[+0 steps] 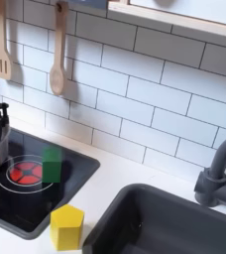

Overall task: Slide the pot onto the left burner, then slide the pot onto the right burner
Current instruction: 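Slide the pot onto the right burner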

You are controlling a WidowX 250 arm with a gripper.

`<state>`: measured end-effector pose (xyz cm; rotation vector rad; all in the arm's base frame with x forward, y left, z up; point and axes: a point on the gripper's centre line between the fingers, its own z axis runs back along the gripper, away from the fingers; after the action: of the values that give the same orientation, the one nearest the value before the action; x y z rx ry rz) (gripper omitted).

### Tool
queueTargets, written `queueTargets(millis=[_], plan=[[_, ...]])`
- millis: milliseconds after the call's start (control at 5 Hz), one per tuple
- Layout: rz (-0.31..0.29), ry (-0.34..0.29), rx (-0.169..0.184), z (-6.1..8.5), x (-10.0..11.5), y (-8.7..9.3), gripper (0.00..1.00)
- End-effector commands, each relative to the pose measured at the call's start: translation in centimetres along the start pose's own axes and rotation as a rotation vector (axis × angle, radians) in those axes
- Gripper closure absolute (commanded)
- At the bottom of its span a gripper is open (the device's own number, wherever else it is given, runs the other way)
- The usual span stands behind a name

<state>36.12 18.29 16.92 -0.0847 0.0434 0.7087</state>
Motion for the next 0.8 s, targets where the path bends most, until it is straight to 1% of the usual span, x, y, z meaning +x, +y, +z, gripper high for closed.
queueTargets(millis=[0,400,600], plan=[[-0.031,0.007,0.005,-0.6,-1.1,-1.3,0.00],[-0.054,0.025,0.007,-1.4,-1.9,-2.6,0.00],[-0.084,0.015,0.004,-1.0,-2.5,-3.7,0.00]])
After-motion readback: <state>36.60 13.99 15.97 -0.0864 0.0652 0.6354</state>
